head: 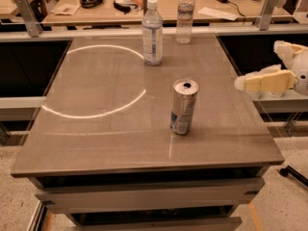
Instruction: Move blue plastic bottle near redbull can
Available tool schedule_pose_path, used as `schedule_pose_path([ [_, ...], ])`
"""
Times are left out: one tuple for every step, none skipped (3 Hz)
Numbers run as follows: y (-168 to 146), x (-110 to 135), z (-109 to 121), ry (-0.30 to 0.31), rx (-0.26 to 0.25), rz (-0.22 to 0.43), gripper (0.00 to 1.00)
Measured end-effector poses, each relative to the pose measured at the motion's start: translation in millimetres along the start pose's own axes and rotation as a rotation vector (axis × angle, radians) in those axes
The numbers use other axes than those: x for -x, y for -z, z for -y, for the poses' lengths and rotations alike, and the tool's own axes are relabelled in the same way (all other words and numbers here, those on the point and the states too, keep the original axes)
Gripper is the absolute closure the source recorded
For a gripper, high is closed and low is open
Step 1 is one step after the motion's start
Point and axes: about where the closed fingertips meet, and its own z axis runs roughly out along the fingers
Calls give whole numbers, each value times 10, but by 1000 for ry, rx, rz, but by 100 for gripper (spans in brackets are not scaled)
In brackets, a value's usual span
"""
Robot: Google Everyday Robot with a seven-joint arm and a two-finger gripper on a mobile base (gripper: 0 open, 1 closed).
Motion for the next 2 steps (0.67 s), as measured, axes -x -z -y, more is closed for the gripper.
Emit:
schedule_pose_path([
  [-161, -43, -93, 1, 6, -8, 0],
  [-566, -154, -137, -24, 7, -5, 0],
])
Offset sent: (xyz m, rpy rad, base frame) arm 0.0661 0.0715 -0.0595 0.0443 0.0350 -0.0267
